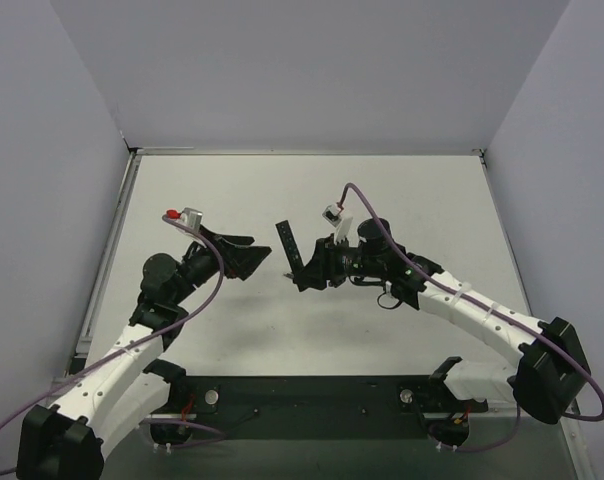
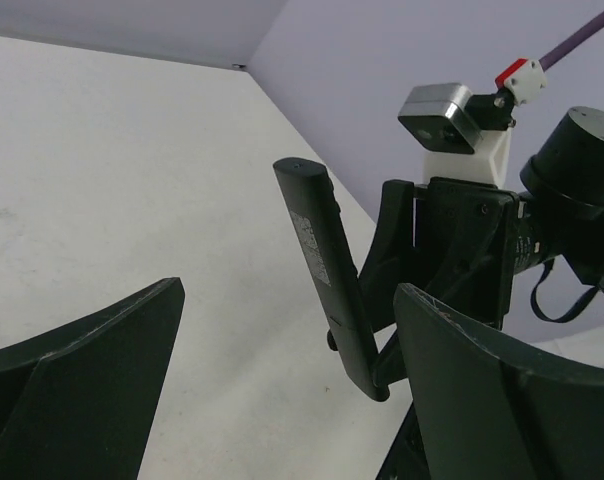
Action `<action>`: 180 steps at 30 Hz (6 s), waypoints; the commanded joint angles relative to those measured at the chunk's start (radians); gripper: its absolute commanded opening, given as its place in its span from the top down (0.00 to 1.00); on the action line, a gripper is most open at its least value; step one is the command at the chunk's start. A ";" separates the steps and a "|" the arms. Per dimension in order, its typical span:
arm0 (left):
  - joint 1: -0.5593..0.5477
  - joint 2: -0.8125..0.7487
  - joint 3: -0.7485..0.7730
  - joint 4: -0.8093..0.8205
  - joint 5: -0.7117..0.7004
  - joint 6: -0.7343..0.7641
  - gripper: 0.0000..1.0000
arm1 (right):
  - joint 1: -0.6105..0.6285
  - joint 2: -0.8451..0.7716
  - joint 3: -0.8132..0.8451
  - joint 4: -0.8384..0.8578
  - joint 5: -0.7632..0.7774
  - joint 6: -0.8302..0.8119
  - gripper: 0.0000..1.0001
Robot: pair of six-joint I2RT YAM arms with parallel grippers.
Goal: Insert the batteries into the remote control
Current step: Turn over the remote control, then remove the battery cover from the remote control.
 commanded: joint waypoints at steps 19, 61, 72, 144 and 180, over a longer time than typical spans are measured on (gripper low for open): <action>-0.118 0.195 -0.040 0.558 0.121 -0.268 0.15 | 0.056 0.000 -0.002 0.317 -0.326 0.027 1.00; -0.150 -0.154 0.118 -0.611 -0.585 -0.361 1.00 | 0.439 0.201 0.074 0.350 0.659 -0.378 0.43; -0.150 -0.154 0.108 -0.566 -0.568 -0.360 1.00 | 0.447 0.264 0.122 0.330 0.684 -0.366 1.00; -0.139 -0.222 0.009 -0.129 -0.384 -0.243 1.00 | 0.152 -0.017 0.111 0.125 0.025 -0.161 0.48; -0.142 -0.187 0.040 -0.315 -0.433 -0.274 1.00 | 0.333 0.328 0.502 -0.213 0.371 -0.438 0.29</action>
